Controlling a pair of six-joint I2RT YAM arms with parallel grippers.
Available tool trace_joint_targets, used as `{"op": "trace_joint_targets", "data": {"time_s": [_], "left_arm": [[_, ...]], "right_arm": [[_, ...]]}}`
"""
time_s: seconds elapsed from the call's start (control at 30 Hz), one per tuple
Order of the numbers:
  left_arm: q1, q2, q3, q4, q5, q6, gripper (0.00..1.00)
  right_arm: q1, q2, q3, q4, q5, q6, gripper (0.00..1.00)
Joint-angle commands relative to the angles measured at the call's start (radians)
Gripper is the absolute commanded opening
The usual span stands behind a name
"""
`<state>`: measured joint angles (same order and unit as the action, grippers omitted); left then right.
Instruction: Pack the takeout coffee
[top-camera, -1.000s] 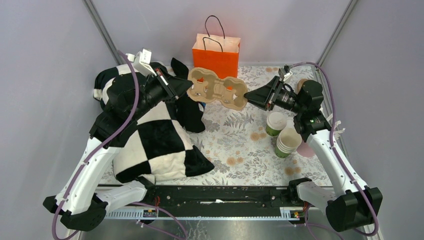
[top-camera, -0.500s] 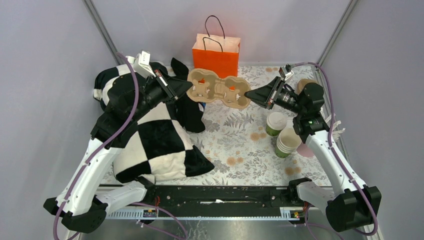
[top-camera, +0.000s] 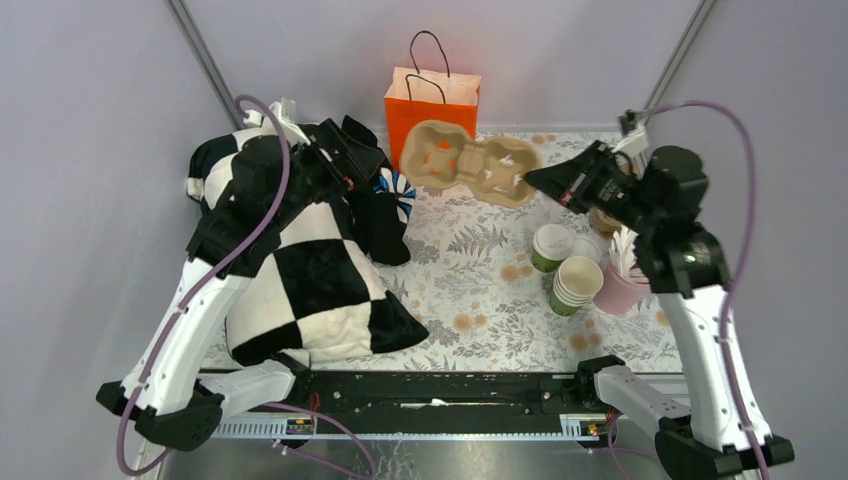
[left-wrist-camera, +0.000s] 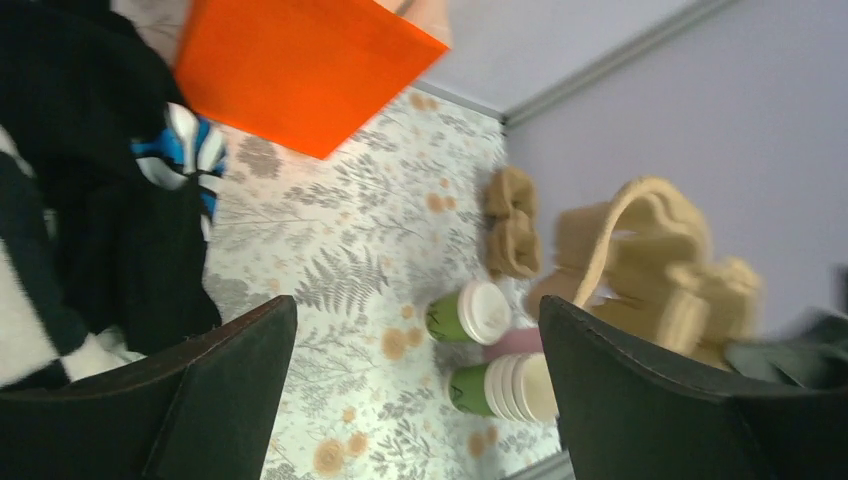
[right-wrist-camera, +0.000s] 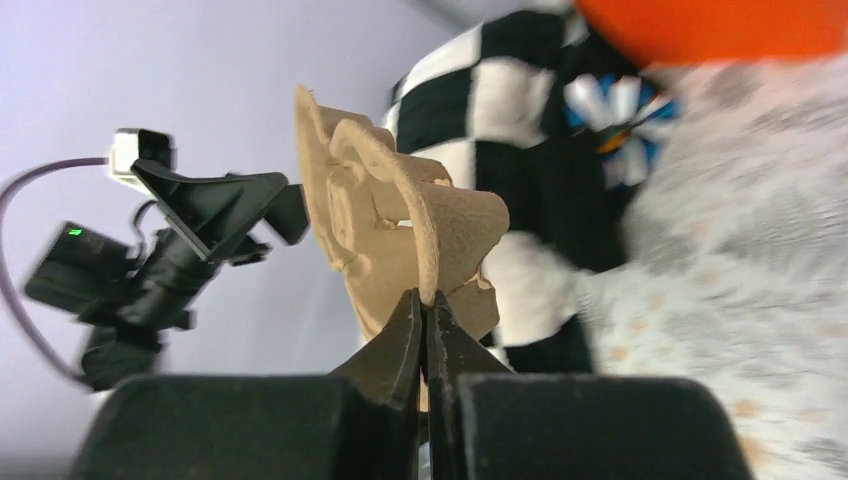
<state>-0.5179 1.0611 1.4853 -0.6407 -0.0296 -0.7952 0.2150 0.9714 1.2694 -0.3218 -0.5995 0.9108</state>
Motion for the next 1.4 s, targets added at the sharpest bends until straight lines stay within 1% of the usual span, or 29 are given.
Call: {"op": "trace_joint_targets", "data": {"time_s": [0.0, 0.07, 0.13, 0.23, 0.3, 0.37, 0.5, 0.63, 0.73, 0.83, 0.9, 1.03, 1.1, 1.23, 1.3, 1.37], "left_arm": [[0.037, 0.098, 0.112, -0.095, -0.166, 0.077, 0.98], [0.062, 0.154, 0.141, -0.069, -0.185, 0.108, 0.99], [0.098, 0.223, 0.162, -0.015, -0.186, 0.143, 0.99], [0.164, 0.332, 0.209, 0.074, -0.162, 0.208, 0.99], [0.204, 0.425, 0.273, 0.113, -0.151, 0.268, 0.99], [0.229, 0.529, 0.376, 0.129, -0.144, 0.324, 0.99], [0.245, 0.749, 0.600, 0.136, -0.066, 0.434, 0.99], [0.249, 0.898, 0.740, 0.175, -0.017, 0.484, 0.99], [0.254, 0.992, 0.818, 0.201, -0.009, 0.488, 0.97], [0.256, 1.063, 0.848, 0.250, 0.050, 0.475, 0.91], [0.256, 1.090, 0.848, 0.293, 0.080, 0.463, 0.89], [0.256, 1.143, 0.866, 0.336, 0.053, 0.443, 0.78], [0.256, 1.169, 0.885, 0.355, 0.064, 0.428, 0.76], [0.256, 1.206, 0.903, 0.406, 0.067, 0.390, 0.66], [0.255, 1.216, 0.908, 0.426, 0.057, 0.384, 0.58], [0.254, 1.224, 0.907, 0.442, 0.044, 0.381, 0.52]], "right_arm": [[-0.002, -0.008, 0.287, -0.574, 0.422, -0.398, 0.00], [-0.003, -0.001, 0.372, -0.669, 0.517, -0.459, 0.00], [-0.002, 0.005, 0.447, -0.727, 0.569, -0.489, 0.00], [-0.002, 0.015, 0.527, -0.776, 0.594, -0.498, 0.00], [-0.002, 0.021, 0.554, -0.791, 0.594, -0.500, 0.00], [-0.002, 0.033, 0.573, -0.811, 0.583, -0.514, 0.00], [-0.003, 0.056, 0.568, -0.857, 0.573, -0.557, 0.00], [-0.002, 0.070, 0.524, -0.852, 0.585, -0.582, 0.00], [-0.002, 0.093, 0.518, -0.854, 0.578, -0.586, 0.00], [-0.002, 0.101, 0.492, -0.847, 0.576, -0.582, 0.00], [-0.002, 0.109, 0.480, -0.850, 0.573, -0.585, 0.00], [-0.002, 0.125, 0.479, -0.859, 0.579, -0.599, 0.00], [-0.003, 0.132, 0.479, -0.860, 0.577, -0.607, 0.00], [-0.002, 0.147, 0.487, -0.866, 0.577, -0.622, 0.00], [-0.003, 0.151, 0.487, -0.864, 0.576, -0.625, 0.00], [-0.002, 0.153, 0.489, -0.864, 0.576, -0.628, 0.00]]}}
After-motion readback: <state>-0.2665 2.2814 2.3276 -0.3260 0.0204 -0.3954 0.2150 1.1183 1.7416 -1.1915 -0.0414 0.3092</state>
